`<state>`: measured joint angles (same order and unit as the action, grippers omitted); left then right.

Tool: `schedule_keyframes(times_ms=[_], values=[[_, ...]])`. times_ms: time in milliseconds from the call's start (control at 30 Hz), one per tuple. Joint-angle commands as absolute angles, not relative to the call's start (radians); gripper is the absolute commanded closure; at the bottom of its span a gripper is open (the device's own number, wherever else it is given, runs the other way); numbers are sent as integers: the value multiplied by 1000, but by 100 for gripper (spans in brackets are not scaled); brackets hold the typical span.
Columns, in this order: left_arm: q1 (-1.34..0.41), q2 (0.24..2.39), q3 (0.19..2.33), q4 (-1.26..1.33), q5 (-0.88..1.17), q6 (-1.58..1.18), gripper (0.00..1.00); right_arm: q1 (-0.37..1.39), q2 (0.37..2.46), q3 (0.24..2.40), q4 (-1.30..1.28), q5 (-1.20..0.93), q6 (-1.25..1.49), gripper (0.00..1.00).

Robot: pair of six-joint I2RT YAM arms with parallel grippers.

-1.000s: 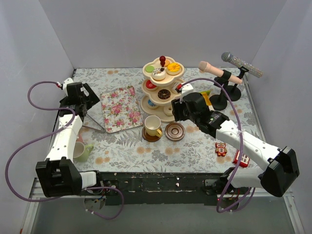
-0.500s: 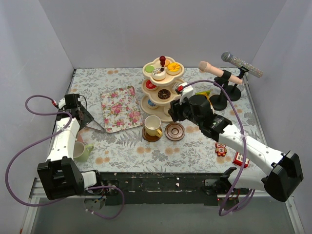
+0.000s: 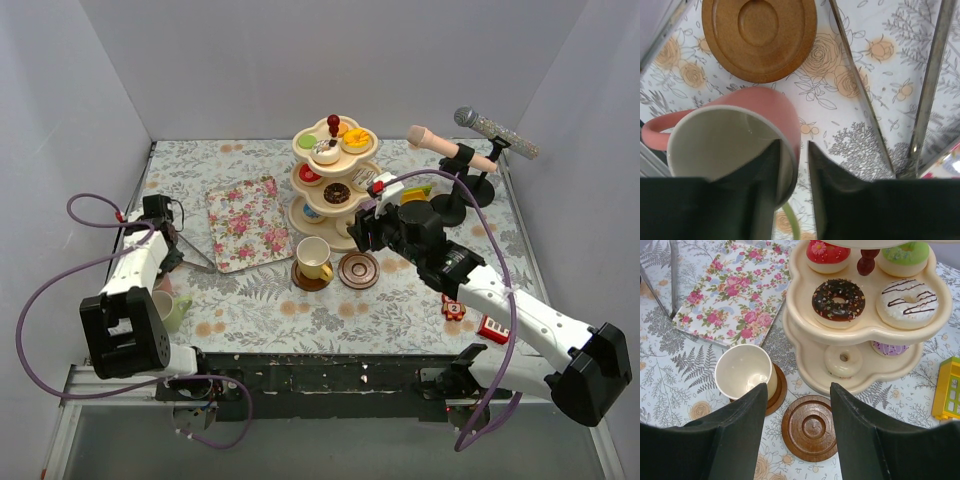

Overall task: Serve the afternoon tea
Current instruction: Pick up the cup at the center of the board.

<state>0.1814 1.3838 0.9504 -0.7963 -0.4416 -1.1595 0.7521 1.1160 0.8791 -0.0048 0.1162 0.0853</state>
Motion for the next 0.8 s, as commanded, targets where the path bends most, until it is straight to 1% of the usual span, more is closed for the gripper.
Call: schedule_keyframes(times_ms=[0, 33, 67, 100, 133, 167, 367, 433, 600, 767], values=[[186, 1382, 950, -767, -492, -1155, 83, 752, 1077, 868, 51, 115, 72, 38], [186, 1376, 948, -773, -503, -1154, 89, 752, 1074, 868, 52, 115, 72, 38], [186, 1365, 946, -772, -512, -1152, 93, 752, 1074, 867, 51, 117, 72, 38], [186, 1353, 943, -772, -515, -1149, 94, 750, 1074, 867, 51, 115, 74, 38], [186, 1341, 937, -772, -515, -1146, 98, 750, 1075, 867, 51, 114, 75, 38], [186, 1324, 934, -772, -509, -1140, 100, 750, 1075, 864, 51, 114, 75, 38], [152, 1234, 962, -788, -477, -1066, 100, 750, 1080, 865, 45, 100, 78, 38], [117, 1195, 989, -795, -468, -1026, 100, 750, 1081, 865, 38, 104, 78, 38], [-37, 1134, 1063, -807, -473, -908, 100, 750, 1078, 861, 21, 132, 78, 38], [-138, 1109, 1112, -825, -323, -825, 100, 750, 1066, 862, 2, 153, 78, 38]])
